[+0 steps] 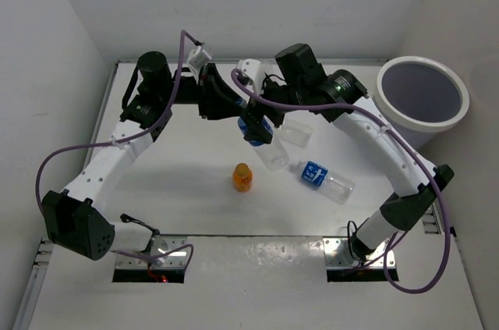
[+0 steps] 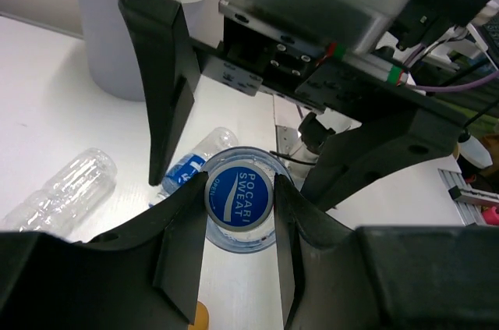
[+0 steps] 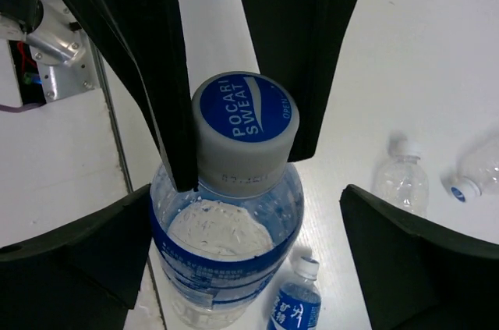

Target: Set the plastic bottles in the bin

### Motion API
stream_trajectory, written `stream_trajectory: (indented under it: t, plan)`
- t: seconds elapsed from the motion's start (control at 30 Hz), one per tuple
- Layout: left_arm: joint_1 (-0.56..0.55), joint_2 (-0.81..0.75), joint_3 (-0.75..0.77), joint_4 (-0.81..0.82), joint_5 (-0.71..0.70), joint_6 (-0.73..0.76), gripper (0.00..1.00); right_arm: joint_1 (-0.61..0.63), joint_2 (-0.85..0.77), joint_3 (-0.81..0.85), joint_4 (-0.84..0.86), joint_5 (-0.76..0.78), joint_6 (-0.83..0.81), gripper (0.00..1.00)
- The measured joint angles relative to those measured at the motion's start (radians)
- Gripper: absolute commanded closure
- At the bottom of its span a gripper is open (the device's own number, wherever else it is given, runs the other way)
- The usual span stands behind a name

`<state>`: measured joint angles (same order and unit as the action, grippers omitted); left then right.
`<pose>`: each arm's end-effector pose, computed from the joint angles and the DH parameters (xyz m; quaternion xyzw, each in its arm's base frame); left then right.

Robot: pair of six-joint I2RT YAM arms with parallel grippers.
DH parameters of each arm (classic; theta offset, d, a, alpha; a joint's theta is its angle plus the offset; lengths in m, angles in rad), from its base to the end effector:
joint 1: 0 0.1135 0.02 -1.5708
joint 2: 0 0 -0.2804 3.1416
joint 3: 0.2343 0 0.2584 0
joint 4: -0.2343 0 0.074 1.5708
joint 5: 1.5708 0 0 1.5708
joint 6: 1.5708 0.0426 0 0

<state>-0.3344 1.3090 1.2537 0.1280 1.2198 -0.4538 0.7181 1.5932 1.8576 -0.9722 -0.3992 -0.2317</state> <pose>0.2609 -0.1330 0.4368 0.3854 0.5822 -0.5906 0.4045 0.2446 0.2357 0.4438 -0.4808 0.7539 0.2735 0.3545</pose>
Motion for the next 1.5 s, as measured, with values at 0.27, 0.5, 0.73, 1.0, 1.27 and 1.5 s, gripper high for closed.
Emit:
stream_trajectory:
  t: [0.27, 0.5, 0.73, 1.0, 1.27, 1.5]
  plan:
    - [0.002, 0.002, 0.000, 0.060, -0.026, -0.050, 0.01, -0.003, 0.005, -0.002, 0.010, -0.012, 0.032, 0.77]
    - [0.121, 0.003, 0.050, -0.045, -0.087, -0.037, 0.00, -0.225, -0.019, -0.012, 0.026, -0.061, 0.089, 0.84]
    - [0.158, -0.001, 0.069, -0.309, -0.189, 0.320, 0.00, -0.734, -0.105, -0.006, 0.130, -0.046, 0.205, 0.92]
    - [0.067, -0.013, -0.079, -0.491, -0.307, 0.572, 0.00, -1.115, -0.187, 0.058, 0.306, 0.067, 0.296, 0.97]
    - [0.008, -0.013, -0.161, -0.578, -0.421, 0.789, 0.00, -1.281, -0.144, 0.024, 0.389, 0.137, 0.322, 0.94]
    - [-0.048, -0.013, -0.215, -0.620, -0.486, 0.900, 0.00, -1.285, -0.088, -0.149, 0.380, 0.194, 0.275, 0.14]
